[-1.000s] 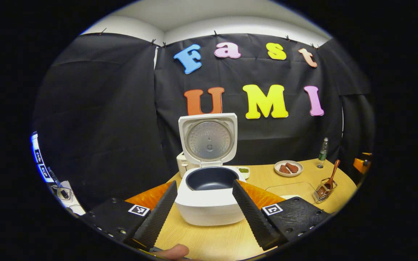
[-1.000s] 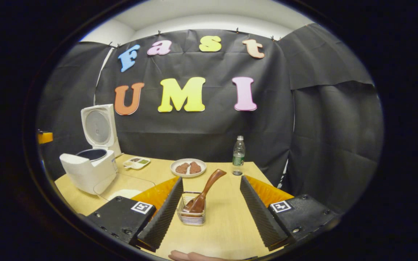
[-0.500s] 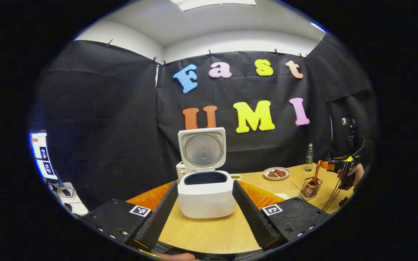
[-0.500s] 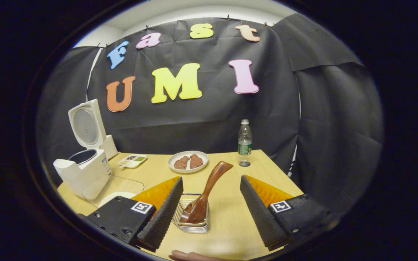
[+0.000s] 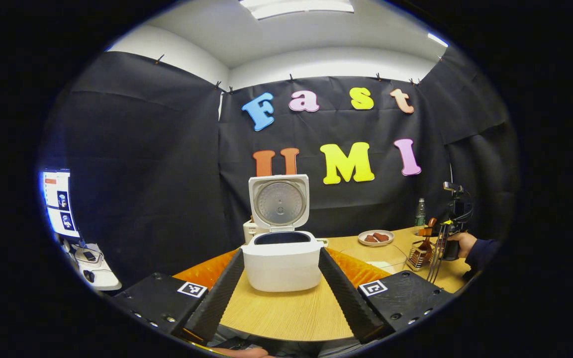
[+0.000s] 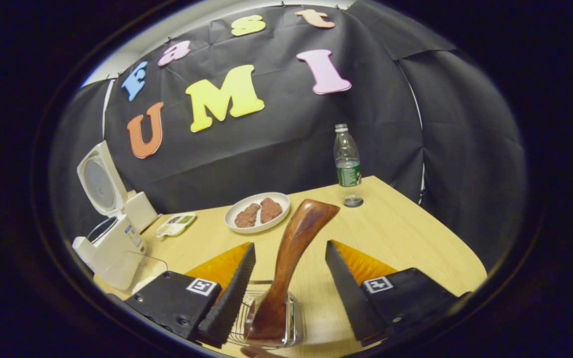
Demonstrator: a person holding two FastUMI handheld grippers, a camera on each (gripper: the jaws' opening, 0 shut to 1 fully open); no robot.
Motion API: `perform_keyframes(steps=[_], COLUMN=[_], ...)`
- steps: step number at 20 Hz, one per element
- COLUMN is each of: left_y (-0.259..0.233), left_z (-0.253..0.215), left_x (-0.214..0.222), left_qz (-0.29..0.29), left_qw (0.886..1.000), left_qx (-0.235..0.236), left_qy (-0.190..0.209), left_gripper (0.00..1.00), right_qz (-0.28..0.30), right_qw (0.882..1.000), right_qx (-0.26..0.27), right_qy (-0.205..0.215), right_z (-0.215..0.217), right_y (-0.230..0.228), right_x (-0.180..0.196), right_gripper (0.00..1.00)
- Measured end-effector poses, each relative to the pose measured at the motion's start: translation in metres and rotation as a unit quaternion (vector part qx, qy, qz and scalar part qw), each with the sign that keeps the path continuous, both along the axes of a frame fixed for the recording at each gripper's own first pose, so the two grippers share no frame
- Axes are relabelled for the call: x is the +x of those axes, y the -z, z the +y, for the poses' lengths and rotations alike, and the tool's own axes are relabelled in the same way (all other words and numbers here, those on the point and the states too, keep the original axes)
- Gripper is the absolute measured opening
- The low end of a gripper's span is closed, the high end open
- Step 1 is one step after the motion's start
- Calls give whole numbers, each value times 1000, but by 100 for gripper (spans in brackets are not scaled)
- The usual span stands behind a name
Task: Close the left gripper, press the button to open the rice cooker; take a wooden spoon from the chopstick holder with the right hand, scoop a spoonful of rice and pour it into the rice cooker, then put the wooden spoon back into the chopstick holder.
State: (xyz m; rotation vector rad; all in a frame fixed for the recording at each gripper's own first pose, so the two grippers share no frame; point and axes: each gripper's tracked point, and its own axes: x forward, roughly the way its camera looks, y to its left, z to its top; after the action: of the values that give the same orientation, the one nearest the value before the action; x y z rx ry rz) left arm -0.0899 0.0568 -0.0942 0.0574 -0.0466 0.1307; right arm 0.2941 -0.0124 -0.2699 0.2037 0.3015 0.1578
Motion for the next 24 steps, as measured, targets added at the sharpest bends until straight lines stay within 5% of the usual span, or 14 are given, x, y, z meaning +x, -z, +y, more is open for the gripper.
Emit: perform_keyframes(steps=[2, 4, 14, 24], left_y=[2, 5, 21, -3], left_z=[4, 8, 12, -6], left_x=[-2, -4, -11, -21], left_qz=[3, 6, 31, 4], left_qw=[1000, 1000, 1000, 999], left_qx=[-8, -14, -4, -7], left_qy=[0, 2, 7, 35], left_gripper=[95, 95, 95, 95], right_qz=[16, 4, -127, -188], right_qw=[1000, 1000, 990, 979], right_qx=[1, 18, -50, -79], right_qy=[-4, 13, 32, 3], right_z=[3, -1, 26, 129], right_y=[9, -4, -115, -152], right_x=[3, -1, -47, -83], right_gripper=[35, 24, 12, 12])
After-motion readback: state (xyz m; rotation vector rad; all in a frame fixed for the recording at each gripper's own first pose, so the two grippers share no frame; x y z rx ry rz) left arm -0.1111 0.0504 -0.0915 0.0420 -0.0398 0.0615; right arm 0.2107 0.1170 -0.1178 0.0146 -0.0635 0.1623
